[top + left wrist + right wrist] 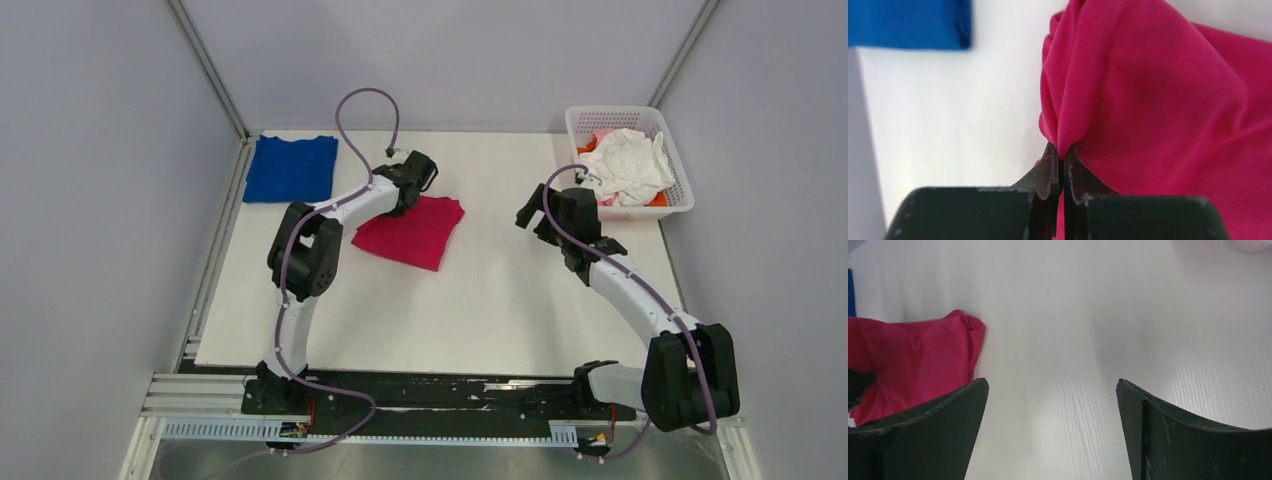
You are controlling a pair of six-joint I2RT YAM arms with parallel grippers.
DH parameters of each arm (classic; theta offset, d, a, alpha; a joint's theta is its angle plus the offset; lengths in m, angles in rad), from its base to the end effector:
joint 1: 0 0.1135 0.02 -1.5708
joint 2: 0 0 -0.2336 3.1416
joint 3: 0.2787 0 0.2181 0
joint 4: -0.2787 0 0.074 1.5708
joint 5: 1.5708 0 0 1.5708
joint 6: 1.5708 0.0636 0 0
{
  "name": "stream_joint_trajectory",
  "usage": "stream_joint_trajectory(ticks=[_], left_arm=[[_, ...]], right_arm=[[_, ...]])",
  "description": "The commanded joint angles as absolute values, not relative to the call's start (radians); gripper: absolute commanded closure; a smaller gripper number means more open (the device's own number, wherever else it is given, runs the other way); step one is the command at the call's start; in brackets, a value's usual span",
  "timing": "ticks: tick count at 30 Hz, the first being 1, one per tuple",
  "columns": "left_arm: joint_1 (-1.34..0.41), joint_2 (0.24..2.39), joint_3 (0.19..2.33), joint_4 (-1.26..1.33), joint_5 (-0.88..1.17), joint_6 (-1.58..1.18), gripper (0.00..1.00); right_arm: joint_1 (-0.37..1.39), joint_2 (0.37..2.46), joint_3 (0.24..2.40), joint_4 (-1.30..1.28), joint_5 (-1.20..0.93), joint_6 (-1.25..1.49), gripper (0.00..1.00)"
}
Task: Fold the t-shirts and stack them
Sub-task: Put the neatly folded tshirt into the corner of the board with the left arm
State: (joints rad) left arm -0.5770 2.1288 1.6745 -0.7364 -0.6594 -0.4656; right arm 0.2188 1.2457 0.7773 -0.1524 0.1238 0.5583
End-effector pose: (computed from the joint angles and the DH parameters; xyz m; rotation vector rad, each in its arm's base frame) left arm 0.3603 -0.1880 0.1582 -0.0246 2.4552 0.4923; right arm 0.2663 0.0512 0.2140 0.4410 2.1578 0.3026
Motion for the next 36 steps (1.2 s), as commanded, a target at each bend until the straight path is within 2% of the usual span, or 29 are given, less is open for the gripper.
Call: stream_joint_trajectory(ticks=[1,13,26,36], left_arm=[[-0.531,2.151,1.792,-0.631,-0.869,-0.216,1.0],[-0.354,2.205,1.878,-0.202,-0.89,0.239,1.0],[-0.21,2.228,1.99,-0.205,-0.879,0.229,1.0],[-0.193,2.171,2.013,-0.219,-0.869,0.241,1.0]], right_arm=[[0.212,1.264,0.767,-0.075,0.16,0.525,0.0],[0.211,1.346,0.793,-0.065,0.214,0.506,0.0],[0.211,1.394,0.825,-0.07,0.203,0.499,0.0],[0.212,1.401,0.828,-0.07,0.191,0.505,0.0]])
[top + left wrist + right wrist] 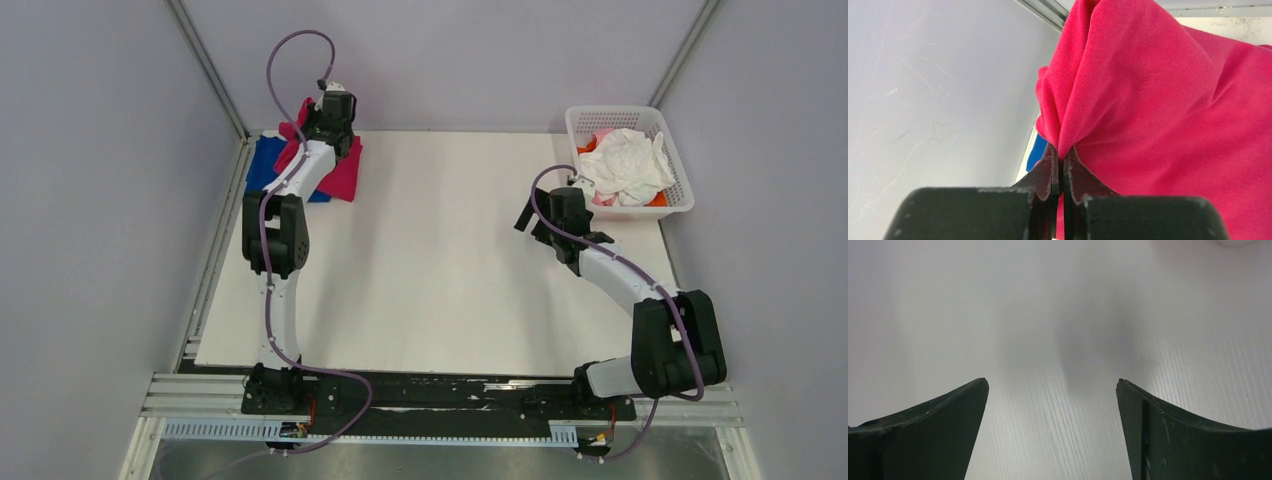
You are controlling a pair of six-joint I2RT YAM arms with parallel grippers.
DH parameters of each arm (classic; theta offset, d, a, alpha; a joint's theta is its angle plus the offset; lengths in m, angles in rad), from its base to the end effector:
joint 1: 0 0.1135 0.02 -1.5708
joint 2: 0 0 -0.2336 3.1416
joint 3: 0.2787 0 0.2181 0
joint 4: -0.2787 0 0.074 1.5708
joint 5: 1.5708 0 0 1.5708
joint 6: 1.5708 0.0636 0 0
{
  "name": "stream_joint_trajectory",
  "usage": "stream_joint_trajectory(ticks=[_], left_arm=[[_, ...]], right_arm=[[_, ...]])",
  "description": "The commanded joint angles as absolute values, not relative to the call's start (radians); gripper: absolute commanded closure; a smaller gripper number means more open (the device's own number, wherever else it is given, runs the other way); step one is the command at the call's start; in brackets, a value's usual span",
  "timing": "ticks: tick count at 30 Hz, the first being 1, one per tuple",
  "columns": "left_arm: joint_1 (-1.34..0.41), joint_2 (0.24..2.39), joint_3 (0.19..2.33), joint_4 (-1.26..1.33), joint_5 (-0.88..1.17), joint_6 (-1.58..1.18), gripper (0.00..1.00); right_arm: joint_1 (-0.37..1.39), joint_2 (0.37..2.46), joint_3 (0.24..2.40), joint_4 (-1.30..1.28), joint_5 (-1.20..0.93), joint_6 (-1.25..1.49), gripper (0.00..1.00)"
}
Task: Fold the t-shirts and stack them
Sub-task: Put the neatly folded tshirt into the corner of the board with the left arm
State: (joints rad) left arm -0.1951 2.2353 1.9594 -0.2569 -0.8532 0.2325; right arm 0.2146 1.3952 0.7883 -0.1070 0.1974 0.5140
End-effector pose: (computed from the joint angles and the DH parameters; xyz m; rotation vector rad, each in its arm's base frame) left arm 0.4821 -0.0464 0.2392 -0.0814 2.0225 0.9112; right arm 0.2848 0.0493 0.1839 0.4402 2.2300 0.1594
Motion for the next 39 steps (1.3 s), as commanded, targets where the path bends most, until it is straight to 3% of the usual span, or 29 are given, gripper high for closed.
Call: stream_joint_trajectory(ticks=[1,16,39], left_arm=[[-0.193,2.166,2.013,-0.22,-0.868,0.246,1.0],[-0.194,2.076,2.008,-0.195,-0.856,0.328,1.0],[-0.179,2.102,2.036,-0.152,-0.888,0.403,1.0]], right_arm=[[0.211,1.402,0.828,-0.07,0.193,0.505,0.0],[0.211,1.401,0.826,-0.069,0.182,0.511,0.0],[0.211,1.411,0.83,-0.069,0.189,0.512,0.0]])
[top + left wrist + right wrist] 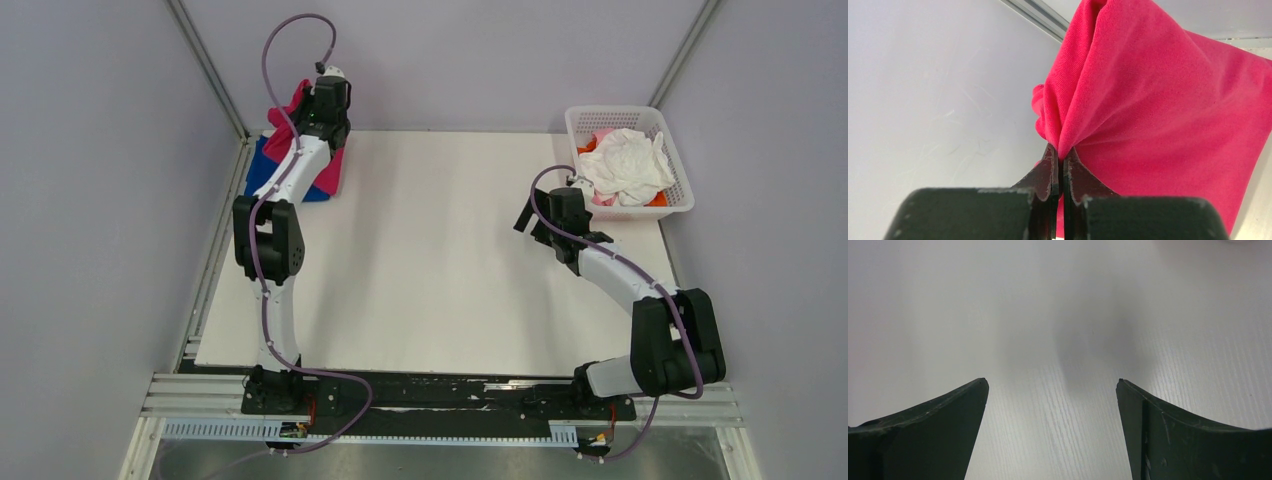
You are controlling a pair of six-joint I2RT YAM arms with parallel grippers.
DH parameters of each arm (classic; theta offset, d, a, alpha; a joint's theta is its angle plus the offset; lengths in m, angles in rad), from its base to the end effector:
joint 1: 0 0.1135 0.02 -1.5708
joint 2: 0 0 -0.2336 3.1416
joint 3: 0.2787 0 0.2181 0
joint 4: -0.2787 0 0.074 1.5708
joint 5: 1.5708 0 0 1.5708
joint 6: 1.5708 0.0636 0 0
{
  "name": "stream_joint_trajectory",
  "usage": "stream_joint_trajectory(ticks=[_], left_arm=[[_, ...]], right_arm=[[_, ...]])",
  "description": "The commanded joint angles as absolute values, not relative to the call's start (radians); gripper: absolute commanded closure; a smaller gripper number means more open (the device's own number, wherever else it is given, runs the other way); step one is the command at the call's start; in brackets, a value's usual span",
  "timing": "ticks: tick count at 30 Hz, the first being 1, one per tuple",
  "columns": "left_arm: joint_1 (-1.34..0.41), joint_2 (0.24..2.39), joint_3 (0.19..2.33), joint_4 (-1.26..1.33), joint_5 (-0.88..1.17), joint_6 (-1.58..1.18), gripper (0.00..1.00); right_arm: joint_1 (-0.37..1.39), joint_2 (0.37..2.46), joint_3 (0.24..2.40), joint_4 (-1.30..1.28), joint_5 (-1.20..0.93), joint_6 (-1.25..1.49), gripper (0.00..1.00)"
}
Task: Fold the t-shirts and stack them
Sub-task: Put the neatly folded tshirt into the corner of the board with the left arm
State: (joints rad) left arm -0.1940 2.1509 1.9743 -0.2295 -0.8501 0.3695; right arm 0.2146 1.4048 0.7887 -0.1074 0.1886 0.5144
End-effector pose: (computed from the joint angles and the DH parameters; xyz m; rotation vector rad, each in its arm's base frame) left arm 0.4719 -0.0440 0.2853 -0.0154 1.9464 0.9488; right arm 0.2854 0.0500 0.1813 0.4371 2.2420 0.1652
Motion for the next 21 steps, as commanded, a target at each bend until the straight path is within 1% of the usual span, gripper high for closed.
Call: stream_joint_trajectory(ticks=[1,6,21], left_arm=[[-0.176,2.106,2.034,-0.152,-0.886,0.402,1.0],[-0.14,2.147,2.03,-0.158,-0.871,0.368,1.0],[-0.004,2.312,2.05,-0.172,-0.697,0.247,1.0]], right_arm=[[0.211,1.413,0.83,-0.069,0.192,0.512,0.0],[0.212,1.419,0.833,-0.073,0.199,0.509,0.0],[0.211,1.437,0.842,-0.087,0.225,0.505,0.0]])
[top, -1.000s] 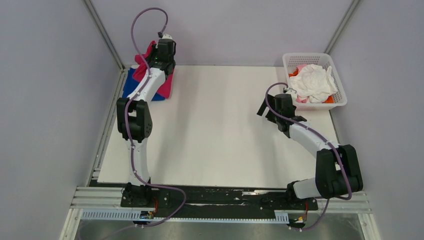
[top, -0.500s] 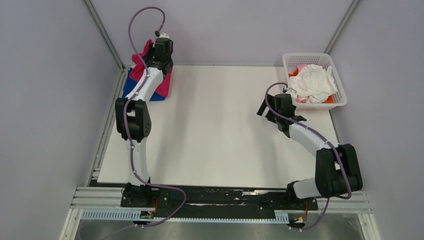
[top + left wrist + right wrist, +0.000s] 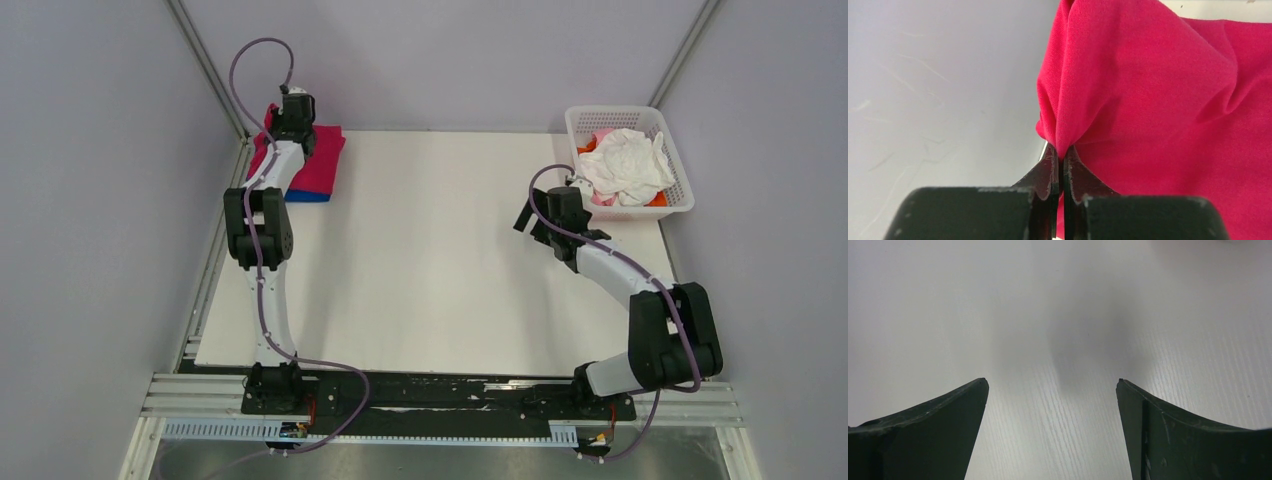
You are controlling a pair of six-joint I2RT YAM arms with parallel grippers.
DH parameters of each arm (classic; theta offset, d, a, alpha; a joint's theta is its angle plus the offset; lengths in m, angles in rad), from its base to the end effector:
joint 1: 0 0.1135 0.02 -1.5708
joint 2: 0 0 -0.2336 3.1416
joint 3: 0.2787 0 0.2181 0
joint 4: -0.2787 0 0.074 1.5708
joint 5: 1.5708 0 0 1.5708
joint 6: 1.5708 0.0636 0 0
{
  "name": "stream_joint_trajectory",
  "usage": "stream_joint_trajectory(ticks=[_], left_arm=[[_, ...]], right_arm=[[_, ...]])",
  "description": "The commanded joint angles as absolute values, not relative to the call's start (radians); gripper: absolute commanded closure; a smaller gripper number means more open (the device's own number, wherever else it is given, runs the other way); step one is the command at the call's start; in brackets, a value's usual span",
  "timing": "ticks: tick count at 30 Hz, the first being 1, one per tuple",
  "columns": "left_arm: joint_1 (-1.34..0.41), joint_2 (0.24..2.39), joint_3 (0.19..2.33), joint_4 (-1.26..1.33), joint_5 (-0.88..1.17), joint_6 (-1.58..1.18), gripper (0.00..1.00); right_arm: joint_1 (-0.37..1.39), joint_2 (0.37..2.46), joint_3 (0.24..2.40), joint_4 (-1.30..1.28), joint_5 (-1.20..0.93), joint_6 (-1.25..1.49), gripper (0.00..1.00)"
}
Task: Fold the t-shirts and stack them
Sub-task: Put the neatly folded tshirt into the corner of the board with the left arm, then reset both arms
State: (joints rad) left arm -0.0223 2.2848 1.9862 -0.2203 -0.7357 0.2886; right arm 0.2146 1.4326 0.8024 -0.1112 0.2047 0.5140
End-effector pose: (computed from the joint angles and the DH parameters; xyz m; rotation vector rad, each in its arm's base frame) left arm 0.4971 0.0316 0.2256 -0.1337 2.0655 0.9272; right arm 0.2891 0.0498 0.1778 0.4449 2.2537 0.1397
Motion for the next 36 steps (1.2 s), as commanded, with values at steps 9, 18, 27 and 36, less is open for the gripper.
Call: stream_joint_trajectory(ticks=[9,18,27,36], left_arm=[[0.055,2.365,2.085,-0.188,-0.7,0.212,1.0],[0.073,2.374,2.121,-0.233,-0.782,0.125,0.33],[0.074,2.313,2.139,-0.343,-0.742,0.001,0.0],[-0.021,2.0,1.89,-0.376,-0.497,-0.246,0.0]], right_arm=[[0.211,1.454,0.85,-0.094,0.23,0.502,0.0],[0.211,1.455,0.854,-0.101,0.229,0.506,0.0],[0.211,1.411,0.84,-0.104,0.236,0.517,0.0],[0.21,1.345,0.805,-0.104,0.212,0.56,0.0]])
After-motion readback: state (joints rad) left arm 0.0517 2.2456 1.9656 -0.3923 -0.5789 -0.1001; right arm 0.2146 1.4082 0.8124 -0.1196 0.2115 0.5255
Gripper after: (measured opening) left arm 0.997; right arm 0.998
